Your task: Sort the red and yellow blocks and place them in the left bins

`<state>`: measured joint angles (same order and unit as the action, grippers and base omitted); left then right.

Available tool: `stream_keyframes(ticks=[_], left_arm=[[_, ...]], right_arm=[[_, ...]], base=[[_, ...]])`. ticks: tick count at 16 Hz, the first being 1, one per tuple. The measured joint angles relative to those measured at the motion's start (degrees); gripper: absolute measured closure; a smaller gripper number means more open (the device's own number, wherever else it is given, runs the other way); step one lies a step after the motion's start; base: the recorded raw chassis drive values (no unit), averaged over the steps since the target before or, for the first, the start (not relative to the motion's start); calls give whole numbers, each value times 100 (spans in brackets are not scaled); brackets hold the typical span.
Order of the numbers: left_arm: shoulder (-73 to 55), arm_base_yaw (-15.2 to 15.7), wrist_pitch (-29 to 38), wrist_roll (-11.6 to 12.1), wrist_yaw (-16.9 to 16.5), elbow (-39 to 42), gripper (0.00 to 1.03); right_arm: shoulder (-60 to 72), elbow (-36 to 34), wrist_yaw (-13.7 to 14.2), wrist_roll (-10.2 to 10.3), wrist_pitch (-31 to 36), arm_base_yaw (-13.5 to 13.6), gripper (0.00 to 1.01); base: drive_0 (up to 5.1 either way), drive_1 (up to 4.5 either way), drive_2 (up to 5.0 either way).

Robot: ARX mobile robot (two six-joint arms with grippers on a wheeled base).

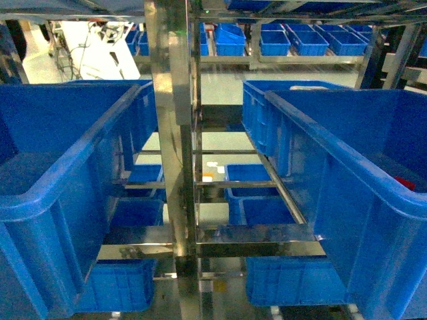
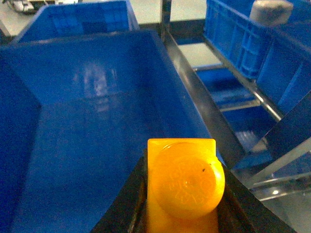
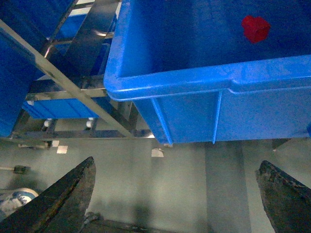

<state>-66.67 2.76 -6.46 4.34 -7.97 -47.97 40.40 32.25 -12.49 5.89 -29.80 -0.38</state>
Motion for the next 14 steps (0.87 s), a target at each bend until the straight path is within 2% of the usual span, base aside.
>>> stream_keyframes(ticks=[1,3,6,12,14], left_arm=[[-505,210,-267,94,-118,-4,76],[-946,437,-125,297,-146,-7,76],[-1296,496,282,529,-61,-149,76],[-1775,529,643,737,-15,-404,76],[-2455,557,955,1117,46,-796,76]], right_arm=[[-2,0,0,0,0,0,3],[0,0,0,0,2,0,3],[0,0,0,0,0,0,3],[0,0,0,0,0,0,3],[0,0,2,0,0,0,3]], base=[[0,0,0],[0,0,0],[0,0,0],[0,0,0],[0,0,0]])
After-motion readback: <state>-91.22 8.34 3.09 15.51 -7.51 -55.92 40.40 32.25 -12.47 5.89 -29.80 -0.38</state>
